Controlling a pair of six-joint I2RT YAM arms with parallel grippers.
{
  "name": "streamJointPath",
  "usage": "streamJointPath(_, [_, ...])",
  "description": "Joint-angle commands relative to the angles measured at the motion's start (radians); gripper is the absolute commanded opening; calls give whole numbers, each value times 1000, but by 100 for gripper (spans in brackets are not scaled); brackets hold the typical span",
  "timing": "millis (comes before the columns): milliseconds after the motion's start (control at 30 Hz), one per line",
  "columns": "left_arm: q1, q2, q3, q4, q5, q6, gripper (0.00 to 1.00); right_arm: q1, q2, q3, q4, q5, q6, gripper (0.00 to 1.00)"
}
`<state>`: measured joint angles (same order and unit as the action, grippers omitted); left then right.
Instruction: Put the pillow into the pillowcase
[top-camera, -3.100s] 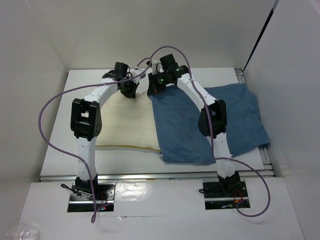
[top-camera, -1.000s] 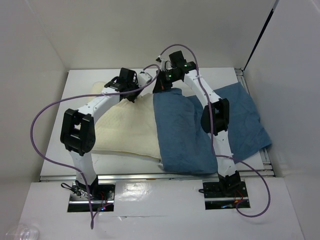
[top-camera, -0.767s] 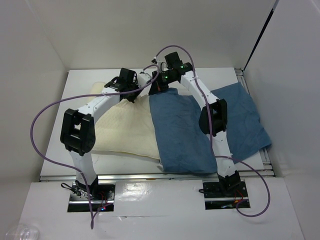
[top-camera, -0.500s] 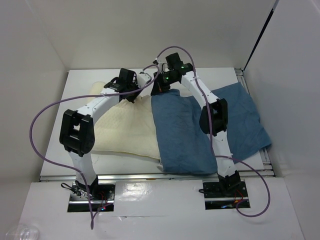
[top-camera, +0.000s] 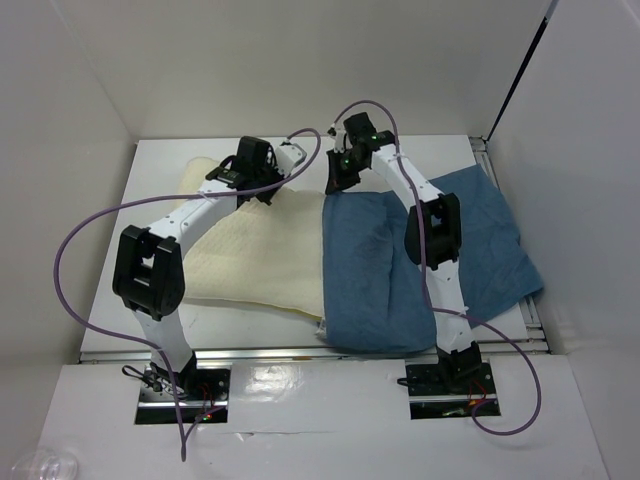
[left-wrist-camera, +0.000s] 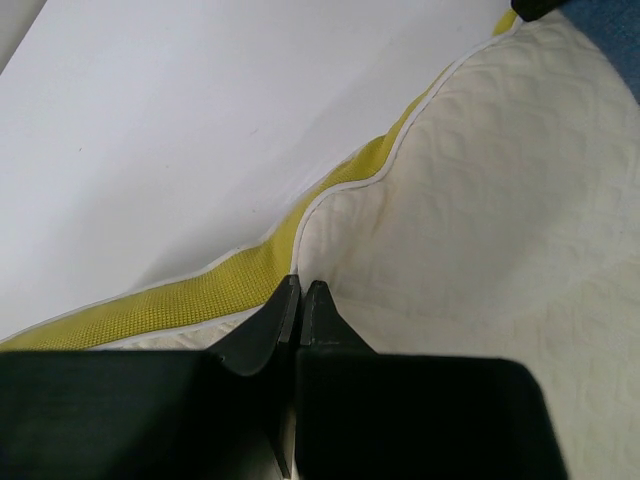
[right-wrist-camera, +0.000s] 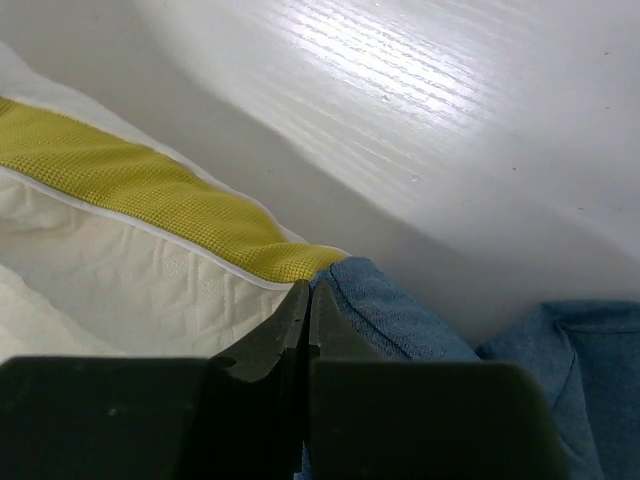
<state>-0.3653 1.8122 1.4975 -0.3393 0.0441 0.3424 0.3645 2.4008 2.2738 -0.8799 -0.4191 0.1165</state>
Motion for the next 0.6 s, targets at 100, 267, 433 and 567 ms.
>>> streamJointPath(100, [-12,-70,6,102,33,18,0,-44,-62,47,85,5,101,0])
streamJointPath(267, [-12,-70,-3,102,33,9,0,-64,-34,82,125,-109,164,0])
streamJointPath(433, [-12,-70,-3,102,33,9,0,-73,-15,82,157,-214,195,0])
streamJointPath(567, [-12,-60,10,92,33,9,0,-91,-15,61,177,-302,236,0])
